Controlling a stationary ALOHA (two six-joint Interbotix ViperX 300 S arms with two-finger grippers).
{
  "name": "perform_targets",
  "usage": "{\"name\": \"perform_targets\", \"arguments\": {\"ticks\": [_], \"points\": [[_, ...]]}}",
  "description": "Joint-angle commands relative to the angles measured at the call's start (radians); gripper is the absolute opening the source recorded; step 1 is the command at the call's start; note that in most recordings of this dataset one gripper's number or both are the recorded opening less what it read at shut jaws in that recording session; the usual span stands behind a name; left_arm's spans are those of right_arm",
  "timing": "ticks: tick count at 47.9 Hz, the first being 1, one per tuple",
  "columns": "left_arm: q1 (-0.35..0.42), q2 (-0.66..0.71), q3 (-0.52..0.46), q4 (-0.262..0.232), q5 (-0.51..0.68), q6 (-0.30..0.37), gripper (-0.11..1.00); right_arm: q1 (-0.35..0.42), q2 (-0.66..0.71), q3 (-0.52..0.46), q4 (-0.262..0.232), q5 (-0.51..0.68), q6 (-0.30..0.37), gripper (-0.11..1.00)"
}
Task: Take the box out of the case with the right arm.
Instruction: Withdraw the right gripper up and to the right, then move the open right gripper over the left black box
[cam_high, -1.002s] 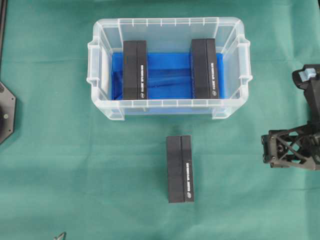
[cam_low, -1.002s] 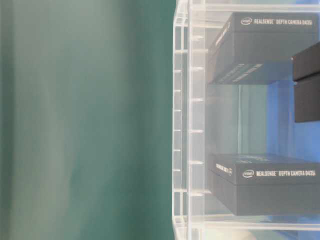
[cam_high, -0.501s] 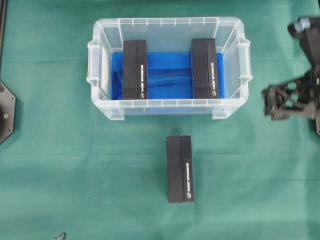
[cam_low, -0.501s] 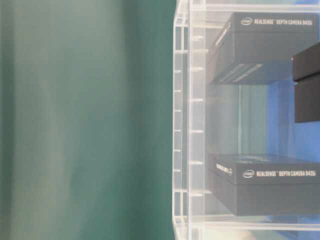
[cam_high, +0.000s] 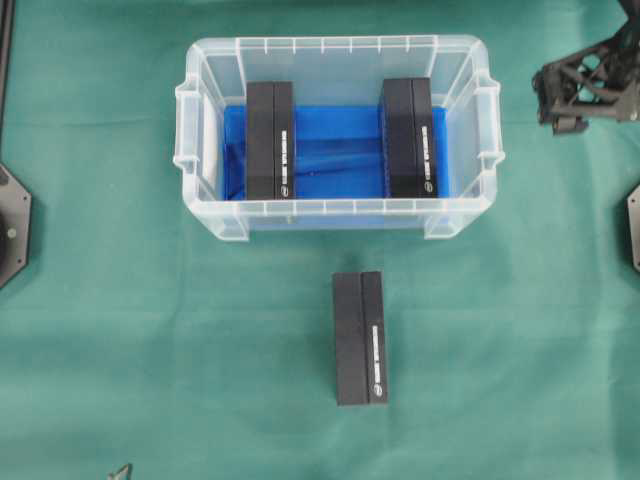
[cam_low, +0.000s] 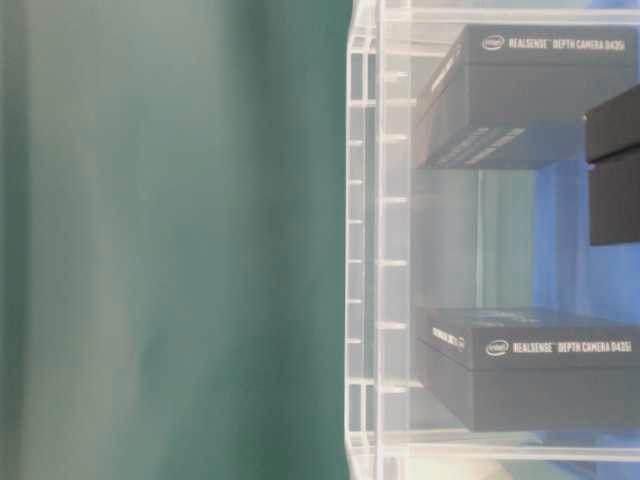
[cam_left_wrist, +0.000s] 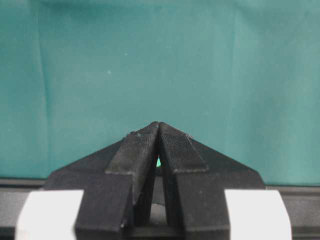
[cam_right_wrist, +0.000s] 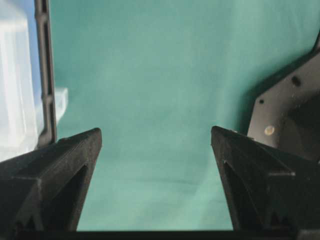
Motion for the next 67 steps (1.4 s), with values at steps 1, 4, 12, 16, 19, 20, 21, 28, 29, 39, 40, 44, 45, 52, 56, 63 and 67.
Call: {"name": "perform_targets", "arguments": {"ticks": [1, 4, 12, 16, 19, 20, 21, 28, 29, 39, 40, 44, 45, 52, 56, 63, 67], "points": [[0.003, 0.005, -0.028, 0.003, -0.003, 0.002, 0.0, -0.014, -0.005, -0.009, -0.003, -0.005, -0.011, 0.87], [0.003, 0.005, -0.026, 0.003, -0.003, 0.002, 0.0, -0.015, -0.002, -0.011, -0.003, -0.006, -0.011, 0.87], [0.003, 0.005, -0.026, 0.003, -0.003, 0.002, 0.0, -0.015, 0.0, -0.009, -0.002, -0.006, -0.011, 0.87], [0.002, 0.005, -0.026, 0.003, -0.003, 0.002, 0.0, -0.015, 0.0, -0.009, -0.003, -0.006, -0.011, 0.87], [0.002, 0.005, -0.026, 0.003, -0.003, 0.002, 0.0, -0.015, 0.0, -0.009, -0.002, -0.006, -0.011, 0.87], [0.003, 0.005, -0.026, 0.003, -0.003, 0.002, 0.0, -0.015, 0.0, -0.009, -0.002, -0.006, -0.011, 0.87], [0.002, 0.005, -0.026, 0.003, -0.003, 0.002, 0.0, -0.015, 0.002, -0.009, -0.002, -0.006, -0.012, 0.87], [0.002, 0.005, -0.026, 0.003, -0.005, 0.002, 0.0, -0.015, 0.002, -0.006, -0.003, -0.006, -0.012, 0.87], [0.003, 0.005, -0.026, 0.003, -0.005, 0.002, 0.0, -0.014, 0.0, -0.006, -0.003, -0.006, -0.012, 0.87], [0.002, 0.005, -0.026, 0.003, -0.005, 0.002, 0.0, -0.015, 0.002, -0.012, -0.002, -0.006, -0.008, 0.87], [0.002, 0.005, -0.026, 0.003, -0.005, 0.002, 0.0, -0.015, 0.003, -0.015, 0.0, -0.008, -0.008, 0.87], [0.003, 0.005, -0.028, 0.003, -0.003, 0.002, 0.0, -0.015, 0.012, -0.032, 0.0, -0.02, -0.006, 0.87], [0.002, 0.005, -0.026, 0.003, -0.005, 0.0, 0.0, -0.015, 0.018, -0.038, 0.002, -0.023, -0.006, 0.87], [0.003, 0.005, -0.026, 0.003, -0.005, 0.0, 0.0, -0.011, 0.069, -0.098, 0.002, -0.029, -0.006, 0.87], [0.003, 0.005, -0.028, 0.003, -0.005, 0.0, 0.0, 0.003, 0.121, -0.152, 0.002, -0.029, -0.006, 0.87], [0.002, 0.005, -0.026, 0.003, -0.005, 0.0, 0.0, 0.031, 0.224, -0.256, 0.003, -0.029, -0.005, 0.87], [0.003, 0.005, -0.026, 0.003, -0.005, 0.0, 0.0, 0.051, 0.29, -0.333, 0.003, -0.028, -0.003, 0.87]]}}
